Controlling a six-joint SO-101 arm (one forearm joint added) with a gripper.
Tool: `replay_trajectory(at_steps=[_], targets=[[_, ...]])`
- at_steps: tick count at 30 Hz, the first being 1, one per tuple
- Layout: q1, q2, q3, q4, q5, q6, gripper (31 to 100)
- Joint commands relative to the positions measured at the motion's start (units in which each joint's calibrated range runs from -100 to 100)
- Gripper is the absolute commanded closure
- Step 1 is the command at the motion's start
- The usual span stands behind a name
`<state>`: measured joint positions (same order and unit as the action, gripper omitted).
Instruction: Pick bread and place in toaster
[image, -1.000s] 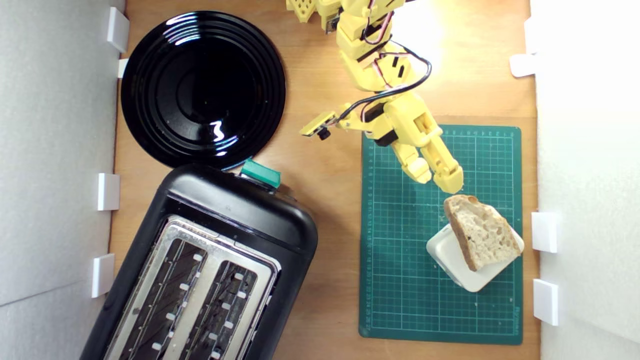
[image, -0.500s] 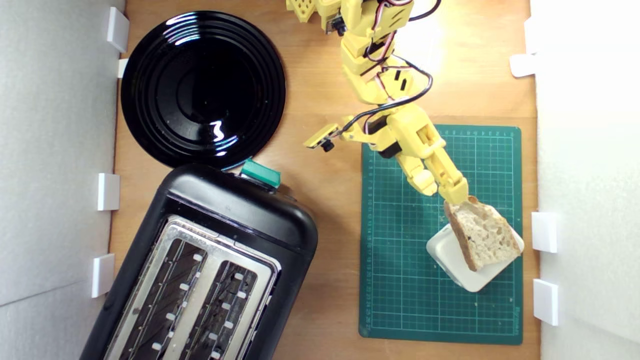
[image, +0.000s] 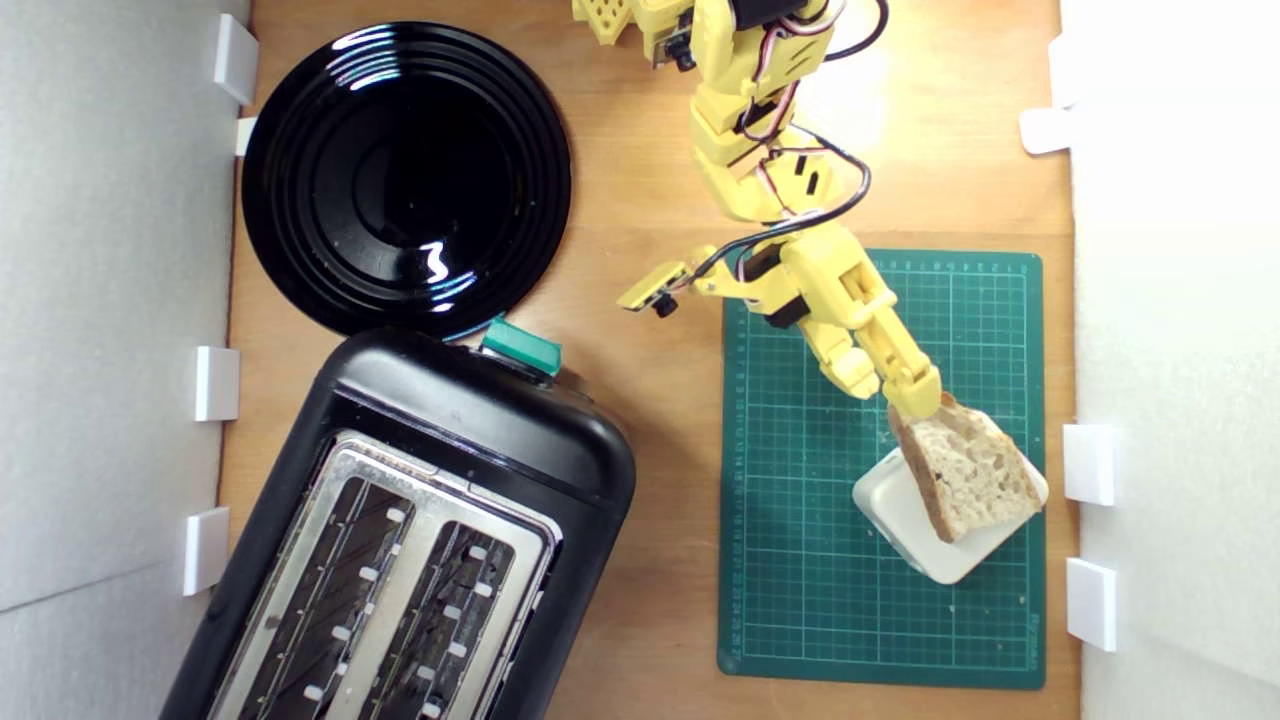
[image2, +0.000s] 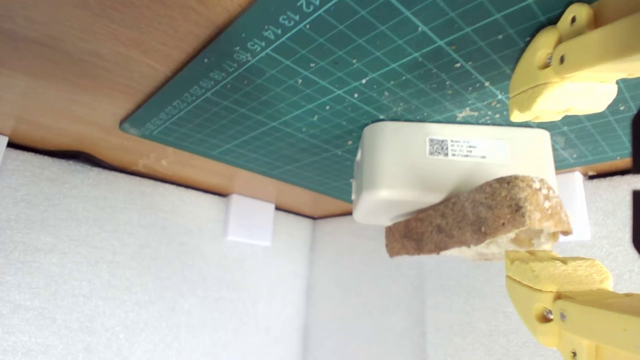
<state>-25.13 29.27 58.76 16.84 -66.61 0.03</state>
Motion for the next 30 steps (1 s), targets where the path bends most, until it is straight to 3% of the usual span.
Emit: replay_trajectory(at_steps=[1, 30], targets=[[-0.90, -0.57, -2.88, -0.16, -1.73, -0.21, 43.0], [-2.75, 2.26, -10.05, -1.06, -1.73, -0.21, 43.1]])
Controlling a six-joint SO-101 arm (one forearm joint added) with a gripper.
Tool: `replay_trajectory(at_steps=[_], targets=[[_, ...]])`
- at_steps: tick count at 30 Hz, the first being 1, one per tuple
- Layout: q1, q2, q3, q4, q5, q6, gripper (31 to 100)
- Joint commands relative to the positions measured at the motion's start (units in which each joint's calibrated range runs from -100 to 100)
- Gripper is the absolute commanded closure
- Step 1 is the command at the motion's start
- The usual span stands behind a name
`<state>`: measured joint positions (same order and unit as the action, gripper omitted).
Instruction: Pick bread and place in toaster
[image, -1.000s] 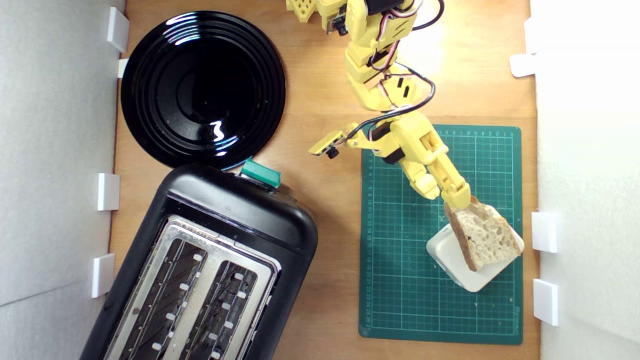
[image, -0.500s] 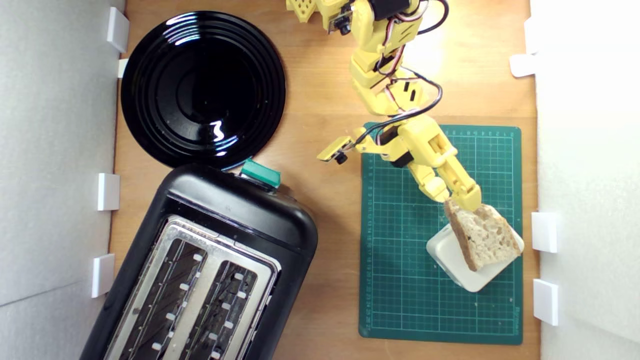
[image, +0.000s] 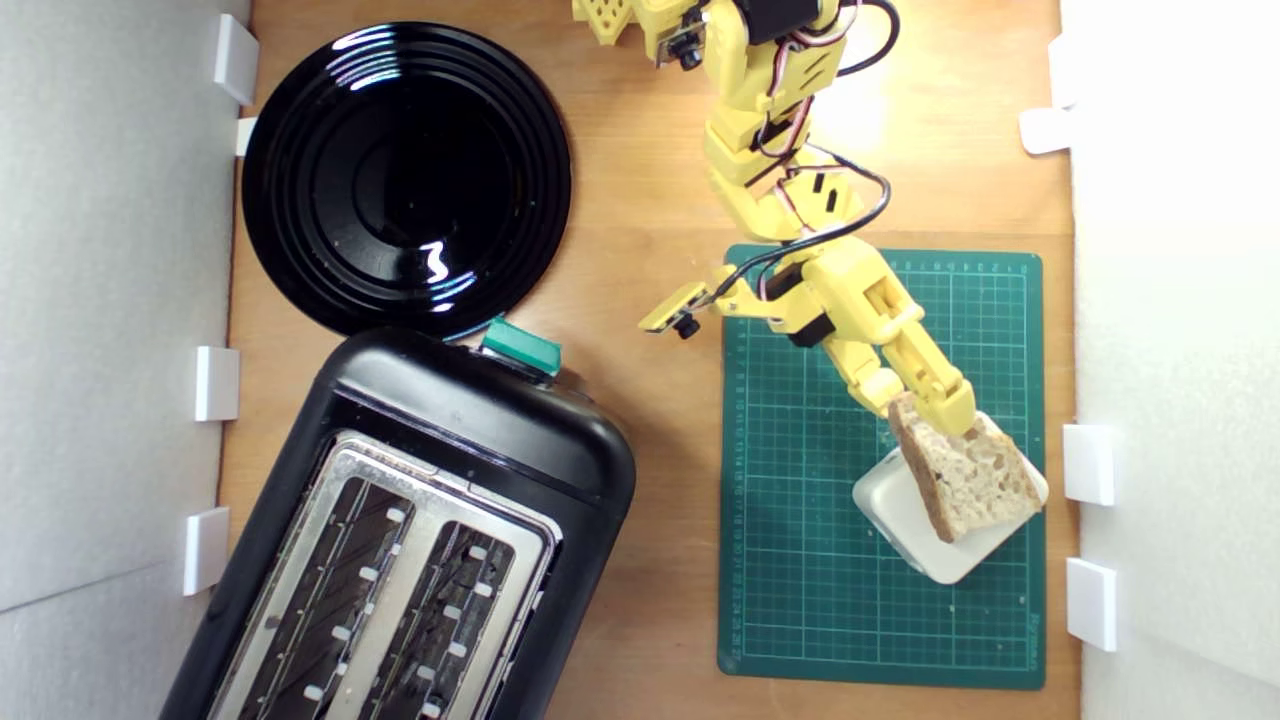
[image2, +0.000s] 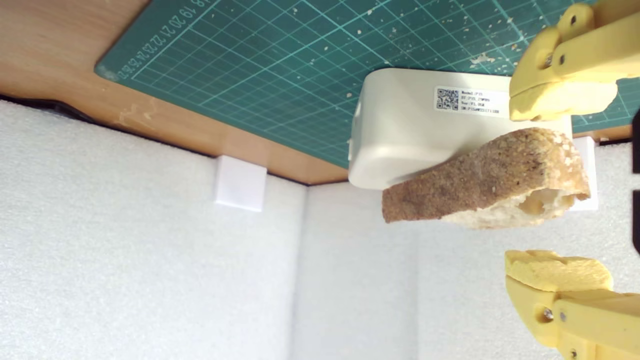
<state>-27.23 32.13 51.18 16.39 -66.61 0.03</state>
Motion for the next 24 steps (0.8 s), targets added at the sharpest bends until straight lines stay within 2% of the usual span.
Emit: replay_trajectory(at_steps=[1, 24], targets=[[-0.65, -0.52, -2.84, -0.62, -1.65, -0.21, 43.1], [-0.65, 3.89, -9.74, -0.62, -1.65, -0.21, 43.1]])
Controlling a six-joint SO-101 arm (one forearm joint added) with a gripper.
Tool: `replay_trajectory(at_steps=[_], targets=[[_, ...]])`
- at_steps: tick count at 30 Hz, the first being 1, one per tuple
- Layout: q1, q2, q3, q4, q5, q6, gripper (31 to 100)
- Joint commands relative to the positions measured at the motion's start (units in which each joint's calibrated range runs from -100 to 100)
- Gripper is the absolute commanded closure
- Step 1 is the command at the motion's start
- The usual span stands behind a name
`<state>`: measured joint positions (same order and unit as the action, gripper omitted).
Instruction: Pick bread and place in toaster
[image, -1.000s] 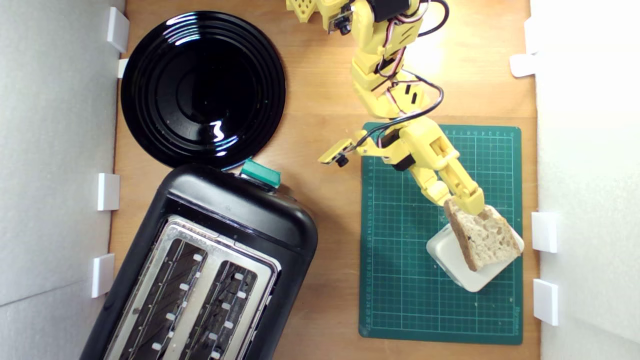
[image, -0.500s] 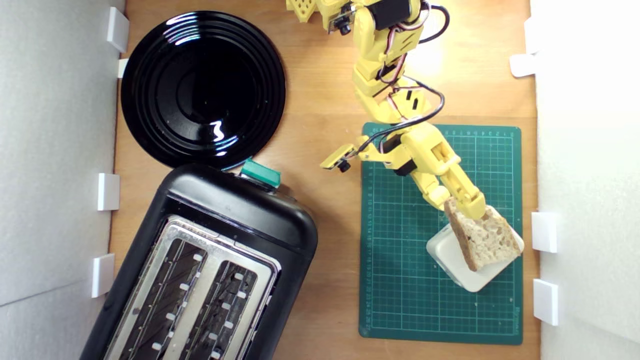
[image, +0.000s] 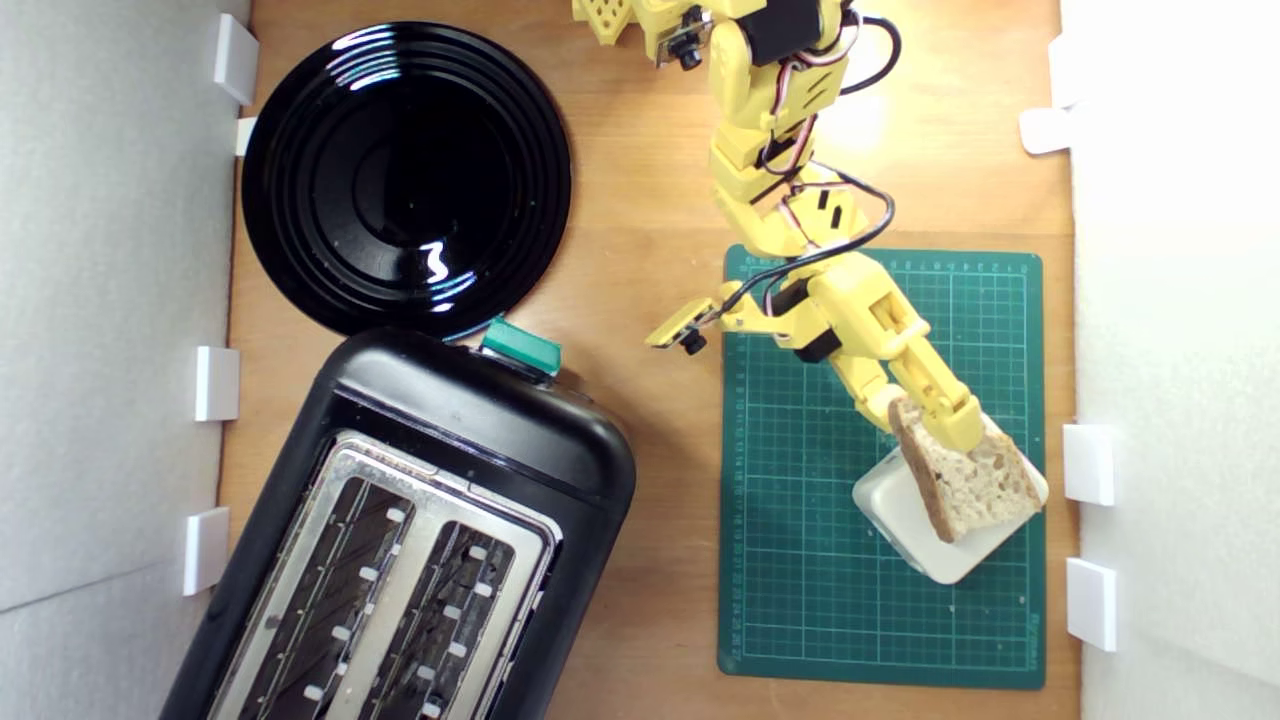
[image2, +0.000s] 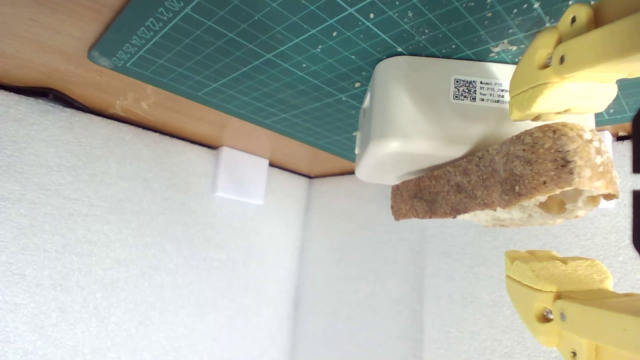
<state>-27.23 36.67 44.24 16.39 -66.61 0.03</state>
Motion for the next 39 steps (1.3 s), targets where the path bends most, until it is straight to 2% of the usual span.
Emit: replay_trajectory(at_steps=[1, 18, 25, 28, 39], targets=[[-0.65, -0.48, -2.89, -0.62, -1.65, -0.21, 43.1], [-0.65, 1.19, -3.80, -0.62, -1.65, -0.21, 43.8], [-0.49, 1.11, -3.71, -0.62, -1.65, -0.21, 59.7], [-0.57, 1.11, -3.71, -0.62, -1.65, -0.21, 63.6], [-0.49, 1.11, -3.53, -0.62, -1.73, -0.21, 69.9]])
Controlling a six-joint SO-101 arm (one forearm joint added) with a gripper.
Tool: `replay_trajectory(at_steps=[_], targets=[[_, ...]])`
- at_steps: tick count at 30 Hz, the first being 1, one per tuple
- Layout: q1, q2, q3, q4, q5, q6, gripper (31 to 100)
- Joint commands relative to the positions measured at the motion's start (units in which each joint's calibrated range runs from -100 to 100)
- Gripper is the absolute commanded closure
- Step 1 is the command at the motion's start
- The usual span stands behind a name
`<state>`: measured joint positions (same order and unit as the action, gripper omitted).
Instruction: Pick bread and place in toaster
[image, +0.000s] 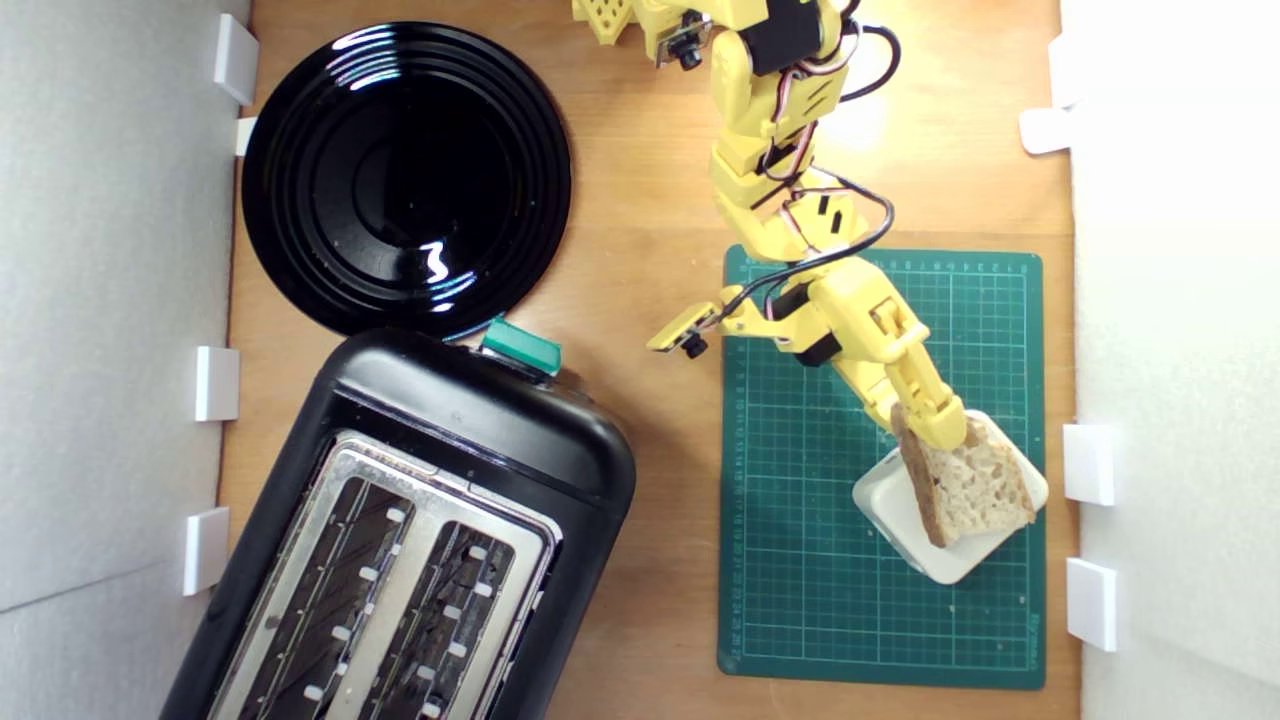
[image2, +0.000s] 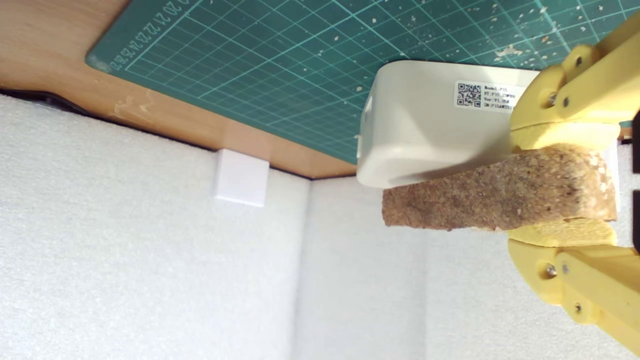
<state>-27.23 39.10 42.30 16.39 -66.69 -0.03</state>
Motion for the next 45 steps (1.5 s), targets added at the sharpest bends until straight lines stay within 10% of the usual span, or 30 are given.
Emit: replay_trajectory(at_steps=[1, 18, 32, 45], targets=[[-0.49, -1.33, -1.59, -0.62, -1.65, -0.16, 70.1], [-0.09, -10.32, -0.50, -0.62, -0.03, -0.16, 70.1], [-0.25, -49.67, -0.95, -0.71, 49.20, -0.21, 69.6], [-0.65, -78.12, -1.31, -0.71, 72.16, -0.05, 69.5]])
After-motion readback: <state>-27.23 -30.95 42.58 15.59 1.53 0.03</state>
